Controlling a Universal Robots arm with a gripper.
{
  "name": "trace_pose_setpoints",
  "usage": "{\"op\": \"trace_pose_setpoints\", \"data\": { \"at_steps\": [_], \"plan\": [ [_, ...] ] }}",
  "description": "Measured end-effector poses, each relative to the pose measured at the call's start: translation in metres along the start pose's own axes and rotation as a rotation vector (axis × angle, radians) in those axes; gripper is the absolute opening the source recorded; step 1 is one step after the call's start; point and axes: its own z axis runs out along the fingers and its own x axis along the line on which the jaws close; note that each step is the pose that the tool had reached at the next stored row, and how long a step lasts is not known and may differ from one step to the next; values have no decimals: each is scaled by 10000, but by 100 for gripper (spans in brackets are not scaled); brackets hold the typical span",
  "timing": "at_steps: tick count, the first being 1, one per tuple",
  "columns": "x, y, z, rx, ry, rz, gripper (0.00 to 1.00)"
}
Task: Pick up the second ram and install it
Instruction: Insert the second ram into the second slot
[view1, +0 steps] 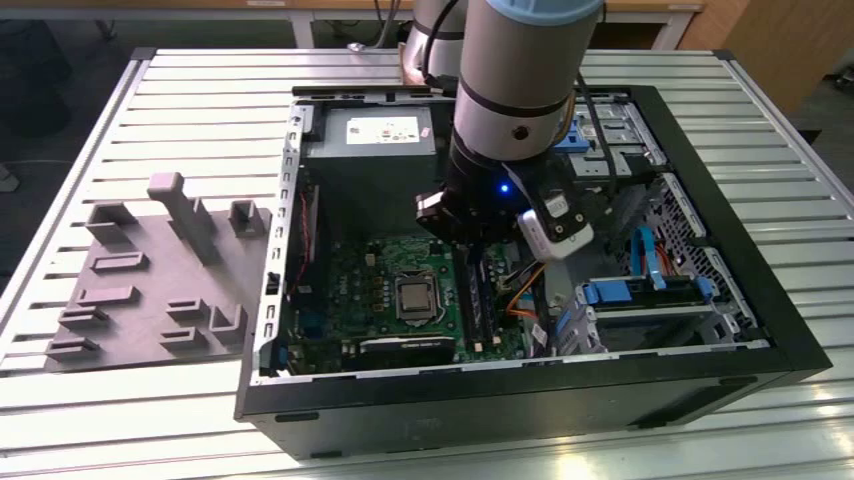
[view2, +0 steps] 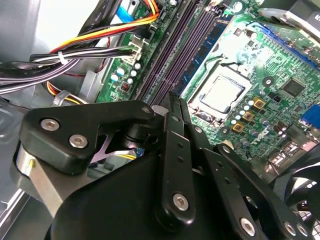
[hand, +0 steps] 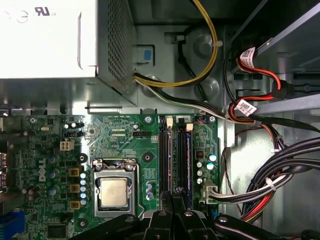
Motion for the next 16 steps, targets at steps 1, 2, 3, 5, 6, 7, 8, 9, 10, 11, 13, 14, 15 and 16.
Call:
{"op": "trace_pose_setpoints", "data": {
  "at_steps": [1,2,3,5,6,7,8,9,10,11,13,14,15,16],
  "plan": [
    [-1,-1,1,0,0,0,12],
    [-3,-1,2,0,0,-1,12],
    [-5,-2,4,-1,-1,-1,12],
    [-8,-5,7,-1,-1,1,12],
    [-11,-6,9,-1,0,1,12],
    [-13,-7,10,1,-1,1,12],
    [-16,-9,12,0,0,1,12],
    [-18,-10,14,0,-1,1,12],
    [-20,-12,16,0,0,2,12],
    [-23,-13,17,0,0,1,12],
    [-27,-16,22,0,0,2,12],
    [-29,-17,24,1,0,2,12],
    [-31,-18,26,1,0,2,12],
    [-33,-19,28,1,0,2,12]
  ]
}}
